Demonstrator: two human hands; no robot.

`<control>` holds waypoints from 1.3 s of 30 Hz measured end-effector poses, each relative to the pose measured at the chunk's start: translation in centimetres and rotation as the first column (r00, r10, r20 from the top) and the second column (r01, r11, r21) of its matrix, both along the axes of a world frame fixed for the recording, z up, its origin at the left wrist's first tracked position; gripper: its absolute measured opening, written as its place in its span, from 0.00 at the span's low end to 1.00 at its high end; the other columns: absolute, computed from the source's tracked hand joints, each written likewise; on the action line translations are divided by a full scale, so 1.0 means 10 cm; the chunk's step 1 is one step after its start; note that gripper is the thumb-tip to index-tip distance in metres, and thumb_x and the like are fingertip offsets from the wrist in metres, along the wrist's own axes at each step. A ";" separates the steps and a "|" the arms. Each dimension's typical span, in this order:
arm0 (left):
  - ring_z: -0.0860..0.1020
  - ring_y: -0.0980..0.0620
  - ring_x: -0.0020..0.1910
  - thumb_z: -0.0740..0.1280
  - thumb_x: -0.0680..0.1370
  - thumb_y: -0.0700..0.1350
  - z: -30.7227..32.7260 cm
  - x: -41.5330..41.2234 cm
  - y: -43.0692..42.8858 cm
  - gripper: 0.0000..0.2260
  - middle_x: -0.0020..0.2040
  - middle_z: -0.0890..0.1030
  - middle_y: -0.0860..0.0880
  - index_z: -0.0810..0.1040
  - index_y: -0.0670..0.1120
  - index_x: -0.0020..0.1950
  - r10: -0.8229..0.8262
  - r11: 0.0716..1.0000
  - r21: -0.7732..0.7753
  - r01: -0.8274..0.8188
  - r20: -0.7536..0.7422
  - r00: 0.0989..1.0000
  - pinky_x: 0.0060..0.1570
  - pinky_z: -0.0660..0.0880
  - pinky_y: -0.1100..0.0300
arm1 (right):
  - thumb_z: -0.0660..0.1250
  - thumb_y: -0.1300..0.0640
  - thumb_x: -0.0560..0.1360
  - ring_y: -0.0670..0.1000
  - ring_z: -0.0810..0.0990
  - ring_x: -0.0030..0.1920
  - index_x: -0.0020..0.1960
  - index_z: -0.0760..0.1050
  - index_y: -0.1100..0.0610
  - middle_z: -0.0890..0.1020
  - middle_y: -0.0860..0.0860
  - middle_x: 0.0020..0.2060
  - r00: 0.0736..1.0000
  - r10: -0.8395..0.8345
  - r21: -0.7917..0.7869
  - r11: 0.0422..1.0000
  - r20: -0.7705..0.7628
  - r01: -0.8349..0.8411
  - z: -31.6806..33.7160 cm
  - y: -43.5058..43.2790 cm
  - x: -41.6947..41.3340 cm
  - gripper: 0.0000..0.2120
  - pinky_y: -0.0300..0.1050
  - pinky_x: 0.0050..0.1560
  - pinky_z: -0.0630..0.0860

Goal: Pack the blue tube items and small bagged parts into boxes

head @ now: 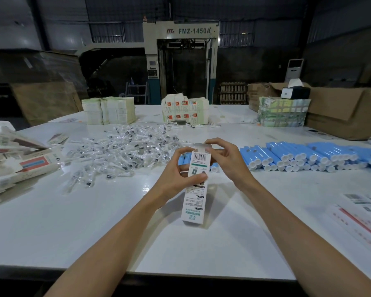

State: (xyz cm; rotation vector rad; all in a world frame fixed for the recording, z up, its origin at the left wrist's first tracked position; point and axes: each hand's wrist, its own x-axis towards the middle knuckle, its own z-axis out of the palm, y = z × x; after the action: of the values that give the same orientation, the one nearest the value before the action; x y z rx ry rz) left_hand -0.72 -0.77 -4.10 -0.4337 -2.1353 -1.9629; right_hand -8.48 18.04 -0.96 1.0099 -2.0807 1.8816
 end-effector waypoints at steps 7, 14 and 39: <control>0.89 0.45 0.52 0.83 0.74 0.46 0.00 0.00 -0.01 0.32 0.56 0.89 0.44 0.67 0.59 0.70 0.013 1.000 -0.024 -0.013 -0.006 1.000 0.47 0.85 0.54 | 0.65 0.59 0.85 0.55 0.88 0.49 0.57 0.82 0.53 0.88 0.52 0.48 0.996 0.076 0.093 0.993 -0.053 -0.071 0.06 0.09 0.00 0.08 0.51 0.48 0.85; 0.89 0.45 0.52 0.84 0.73 0.47 0.03 0.02 0.00 0.33 0.56 0.89 0.44 0.69 0.60 0.70 -0.010 1.000 -0.027 0.009 -0.021 1.000 0.47 0.84 0.55 | 0.70 0.53 0.82 0.60 0.88 0.48 0.52 0.84 0.59 0.88 0.59 0.46 0.969 0.114 -0.096 0.991 0.217 -0.095 0.14 0.05 0.07 0.09 0.47 0.45 0.84; 0.88 0.48 0.50 0.83 0.73 0.47 -0.02 -0.02 -0.01 0.36 0.54 0.89 0.45 0.66 0.62 0.73 -0.032 0.990 -0.137 0.025 -0.055 0.998 0.47 0.84 0.57 | 0.72 0.64 0.78 0.56 0.87 0.50 0.46 0.83 0.63 0.87 0.58 0.43 0.962 0.010 0.056 0.998 0.273 -0.027 0.20 0.06 0.10 0.03 0.45 0.44 0.84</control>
State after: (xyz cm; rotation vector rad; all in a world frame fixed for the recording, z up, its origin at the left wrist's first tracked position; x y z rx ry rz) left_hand -0.87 -0.87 -4.28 -0.5399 -2.2475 -1.8021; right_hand -7.49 18.64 1.03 0.8225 -2.2942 2.0840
